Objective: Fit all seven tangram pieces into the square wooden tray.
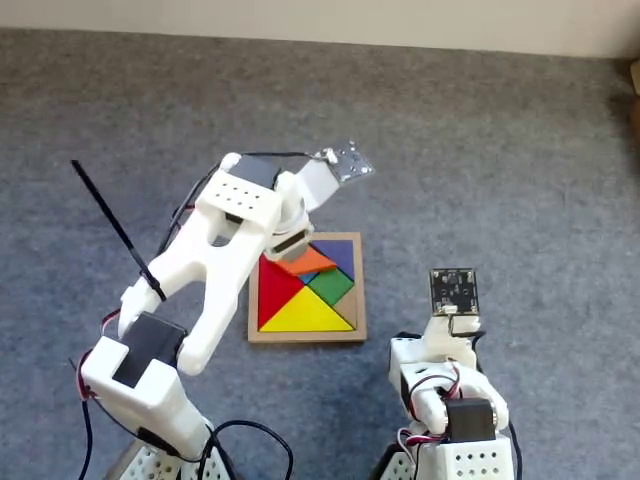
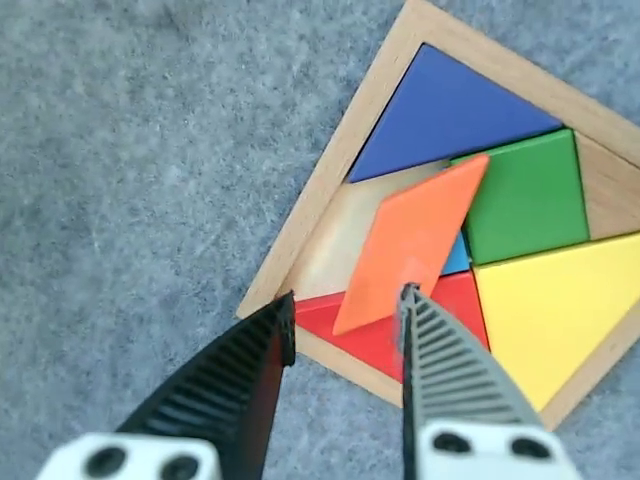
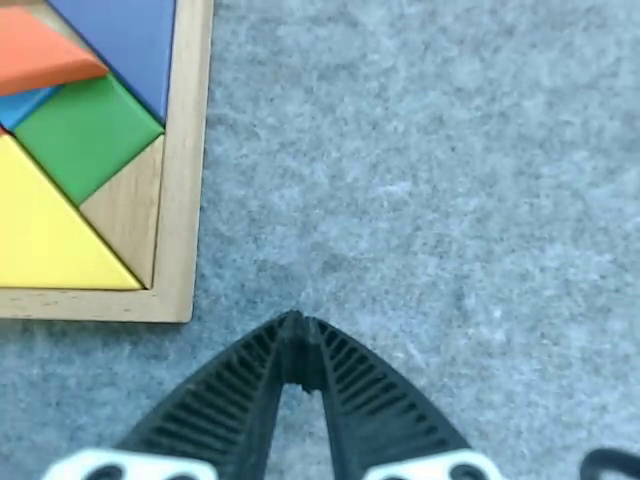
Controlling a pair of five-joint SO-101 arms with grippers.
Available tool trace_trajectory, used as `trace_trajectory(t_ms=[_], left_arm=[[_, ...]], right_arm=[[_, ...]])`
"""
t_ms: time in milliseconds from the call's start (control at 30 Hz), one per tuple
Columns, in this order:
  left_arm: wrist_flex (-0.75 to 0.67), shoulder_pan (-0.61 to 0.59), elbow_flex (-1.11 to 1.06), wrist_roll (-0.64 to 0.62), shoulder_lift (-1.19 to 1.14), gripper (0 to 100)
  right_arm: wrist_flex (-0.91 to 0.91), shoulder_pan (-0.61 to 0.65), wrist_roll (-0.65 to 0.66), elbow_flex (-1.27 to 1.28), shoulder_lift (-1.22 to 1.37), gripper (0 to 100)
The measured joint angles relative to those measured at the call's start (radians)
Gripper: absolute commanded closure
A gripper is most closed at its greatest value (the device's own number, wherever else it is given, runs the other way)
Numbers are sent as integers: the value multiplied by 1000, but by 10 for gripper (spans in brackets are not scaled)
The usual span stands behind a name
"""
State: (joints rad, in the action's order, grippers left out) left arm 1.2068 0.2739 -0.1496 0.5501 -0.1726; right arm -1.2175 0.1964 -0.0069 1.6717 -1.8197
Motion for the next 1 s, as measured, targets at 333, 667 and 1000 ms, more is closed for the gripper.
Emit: trace_trajectory(t_ms=[333,667,1000], left_arm=[[-176,0,-143,-3,5,822],[-236,-28,-149,-2,2,822],[-236,-40,-147,-48,2,819]], right_arm=[[0,0,0,0,0,992],[0,0,0,0,0,992],[0,0,0,0,0,992]])
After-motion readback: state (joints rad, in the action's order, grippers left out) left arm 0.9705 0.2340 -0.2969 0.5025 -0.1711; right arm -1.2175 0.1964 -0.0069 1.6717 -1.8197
